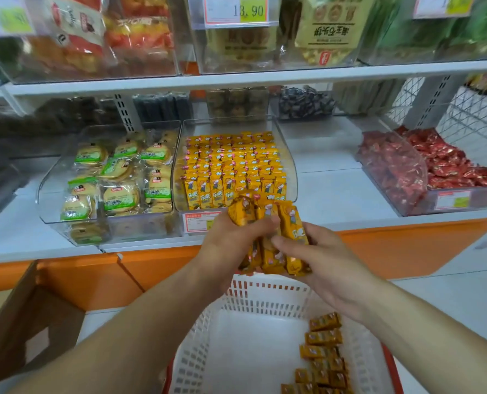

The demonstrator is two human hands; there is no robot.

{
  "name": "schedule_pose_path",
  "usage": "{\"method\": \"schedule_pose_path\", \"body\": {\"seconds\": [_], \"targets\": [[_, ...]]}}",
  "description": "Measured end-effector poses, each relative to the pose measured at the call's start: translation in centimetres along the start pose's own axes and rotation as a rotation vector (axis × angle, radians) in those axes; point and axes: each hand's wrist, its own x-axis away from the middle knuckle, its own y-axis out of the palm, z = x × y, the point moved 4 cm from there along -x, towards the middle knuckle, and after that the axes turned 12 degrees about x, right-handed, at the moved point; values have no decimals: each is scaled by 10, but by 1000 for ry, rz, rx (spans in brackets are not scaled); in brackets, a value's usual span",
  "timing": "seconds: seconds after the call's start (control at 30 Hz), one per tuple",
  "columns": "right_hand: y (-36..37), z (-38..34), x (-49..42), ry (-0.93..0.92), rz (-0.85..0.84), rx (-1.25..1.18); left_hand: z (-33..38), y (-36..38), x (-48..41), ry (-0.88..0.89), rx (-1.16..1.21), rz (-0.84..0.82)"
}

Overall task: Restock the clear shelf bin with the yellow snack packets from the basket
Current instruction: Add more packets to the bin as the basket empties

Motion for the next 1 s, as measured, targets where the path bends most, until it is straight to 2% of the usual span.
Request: {"method": "schedule_pose_path", "body": {"seconds": [0.13, 0.33, 0.5, 0.57, 0.73, 0.83, 1.0], "targets": [[-1, -6, -5, 66, -16, -176, 11, -10, -2, -24, 51, -1], [-5, -11, -4, 44, -5, -141, 27, -18, 0, 2, 53, -10], [-6, -21, -15, -61, 94, 284, 77, -55, -1, 137, -106, 36], [-2, -31, -27, -122, 96, 368, 94, -76, 0, 201, -112, 76], [16, -68, -79, -313, 203, 548, 100, -113, -4, 210, -145, 197], [30, -85, -118, -450, 300, 770, 101, -124, -9, 218, -193, 224], [46, -73, -176, -420, 256, 1088, 104, -132, -12, 231, -254, 227]]}}
